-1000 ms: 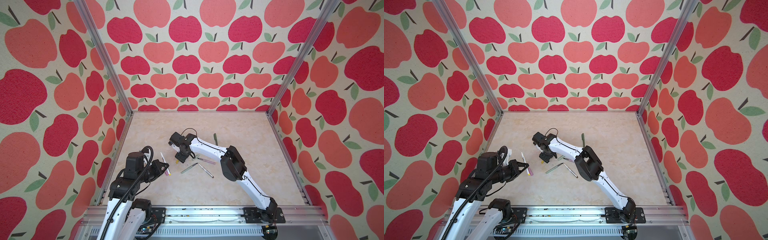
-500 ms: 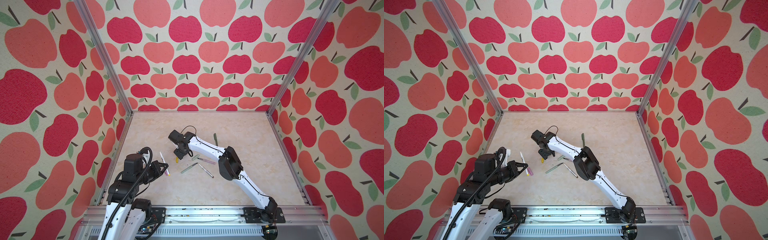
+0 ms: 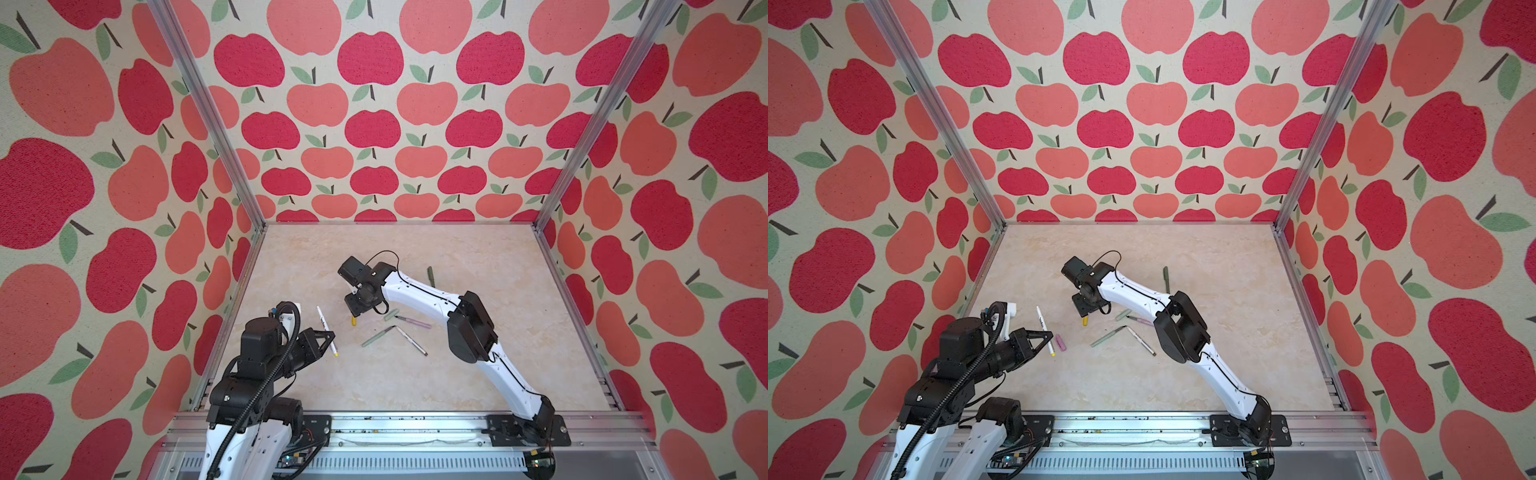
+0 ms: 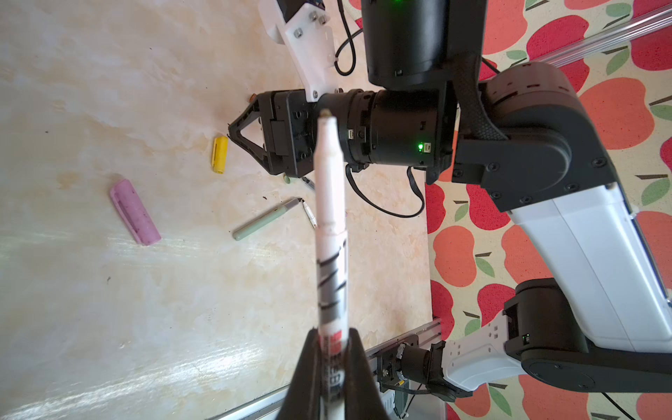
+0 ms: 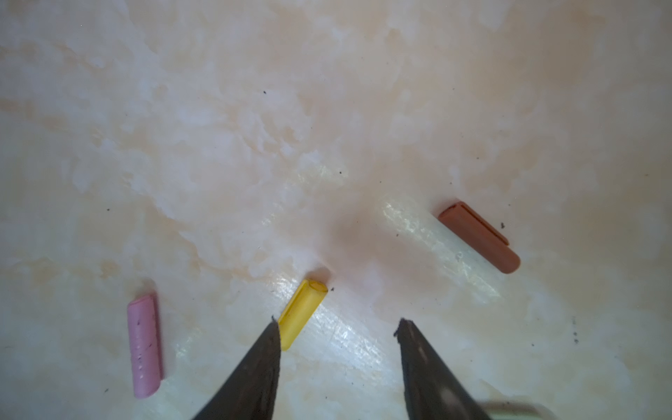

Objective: Insert the pens into the pen caps
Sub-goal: 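Grasp the yellow cap with the right gripper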

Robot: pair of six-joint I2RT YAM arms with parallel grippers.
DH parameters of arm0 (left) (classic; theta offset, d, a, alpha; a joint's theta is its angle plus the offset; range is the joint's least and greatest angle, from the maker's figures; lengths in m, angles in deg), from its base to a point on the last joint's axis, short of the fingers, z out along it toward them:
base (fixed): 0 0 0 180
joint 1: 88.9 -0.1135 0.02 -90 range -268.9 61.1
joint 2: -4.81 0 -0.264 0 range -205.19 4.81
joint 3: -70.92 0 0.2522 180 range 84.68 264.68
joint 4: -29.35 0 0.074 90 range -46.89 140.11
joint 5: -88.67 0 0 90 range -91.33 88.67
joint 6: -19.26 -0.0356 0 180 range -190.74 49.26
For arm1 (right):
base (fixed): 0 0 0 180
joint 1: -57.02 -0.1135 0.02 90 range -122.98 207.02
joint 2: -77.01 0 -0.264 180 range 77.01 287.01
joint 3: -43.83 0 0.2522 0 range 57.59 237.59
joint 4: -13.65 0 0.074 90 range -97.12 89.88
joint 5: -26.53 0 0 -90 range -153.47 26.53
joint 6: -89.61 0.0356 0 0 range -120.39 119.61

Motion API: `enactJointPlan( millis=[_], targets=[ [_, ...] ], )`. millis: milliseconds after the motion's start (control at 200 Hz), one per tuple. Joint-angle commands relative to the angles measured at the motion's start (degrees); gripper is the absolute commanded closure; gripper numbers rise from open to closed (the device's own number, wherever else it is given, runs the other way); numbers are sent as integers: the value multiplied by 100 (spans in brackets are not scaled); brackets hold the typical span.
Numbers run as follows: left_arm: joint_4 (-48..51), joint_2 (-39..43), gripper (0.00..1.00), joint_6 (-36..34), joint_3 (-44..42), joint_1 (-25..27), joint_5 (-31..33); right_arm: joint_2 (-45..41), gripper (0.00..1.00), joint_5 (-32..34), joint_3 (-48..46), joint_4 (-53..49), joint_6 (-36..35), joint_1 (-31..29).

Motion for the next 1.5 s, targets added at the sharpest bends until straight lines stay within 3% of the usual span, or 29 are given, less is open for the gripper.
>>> enactJointPlan(
  millis=[0,140,540,986,1496],
  targets=[
    [183,112,100,-36,-58,-32,-92,158,50,-195,-27,-37,299,-99],
    [237,178,100,-52,-74,-32,-120,320,57,-153,73,-86,252,-125],
    [176,254,100,61,-98,-33,-155,523,64,-54,85,-147,145,-132],
    [115,184,100,82,-93,-36,-181,487,89,-80,-131,-20,74,-133],
    [19,30,100,29,-322,-16,-436,-1024,95,12,-1411,1005,319,-1]
  ],
)
